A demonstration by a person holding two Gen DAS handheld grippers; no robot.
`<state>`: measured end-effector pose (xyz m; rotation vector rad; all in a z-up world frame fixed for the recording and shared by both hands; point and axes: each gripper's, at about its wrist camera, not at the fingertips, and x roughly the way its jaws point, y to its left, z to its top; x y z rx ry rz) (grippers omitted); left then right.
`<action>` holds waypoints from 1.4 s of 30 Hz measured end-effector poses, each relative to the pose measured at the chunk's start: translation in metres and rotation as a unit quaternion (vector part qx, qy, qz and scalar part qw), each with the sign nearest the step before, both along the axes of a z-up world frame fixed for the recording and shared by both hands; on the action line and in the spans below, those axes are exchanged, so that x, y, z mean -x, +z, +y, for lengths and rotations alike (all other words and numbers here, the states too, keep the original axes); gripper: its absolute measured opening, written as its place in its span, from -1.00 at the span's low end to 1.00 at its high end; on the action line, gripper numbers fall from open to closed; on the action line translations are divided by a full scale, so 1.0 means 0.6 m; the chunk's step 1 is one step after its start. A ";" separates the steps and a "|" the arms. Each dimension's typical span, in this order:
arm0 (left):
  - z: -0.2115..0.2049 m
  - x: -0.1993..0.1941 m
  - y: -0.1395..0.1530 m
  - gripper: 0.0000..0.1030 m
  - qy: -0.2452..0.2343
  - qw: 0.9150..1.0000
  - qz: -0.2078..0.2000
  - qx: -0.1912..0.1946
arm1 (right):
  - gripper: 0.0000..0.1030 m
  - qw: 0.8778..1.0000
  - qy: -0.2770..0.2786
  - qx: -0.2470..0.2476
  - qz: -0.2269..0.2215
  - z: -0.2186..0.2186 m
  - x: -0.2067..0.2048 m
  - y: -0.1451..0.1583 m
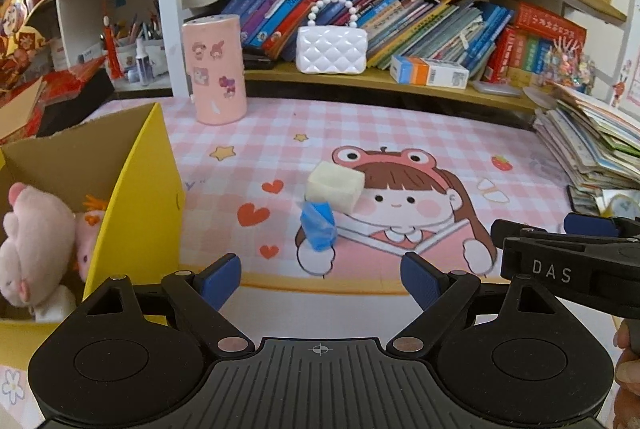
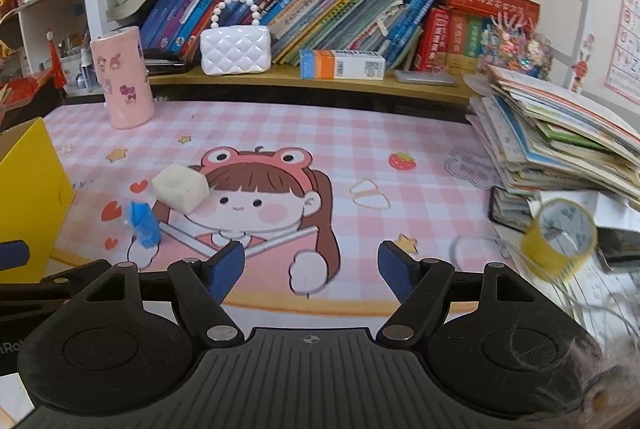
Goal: Organize objects
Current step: 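Grasp the blue item with the left tool while the right tool grasps the white block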
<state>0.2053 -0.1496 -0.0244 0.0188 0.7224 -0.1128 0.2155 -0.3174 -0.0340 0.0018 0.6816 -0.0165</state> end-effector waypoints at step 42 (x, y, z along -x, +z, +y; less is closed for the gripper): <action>0.029 0.000 -0.009 -0.59 0.029 0.999 0.011 -0.027 | 0.40 0.962 0.272 0.000 0.007 0.124 -0.232 -0.094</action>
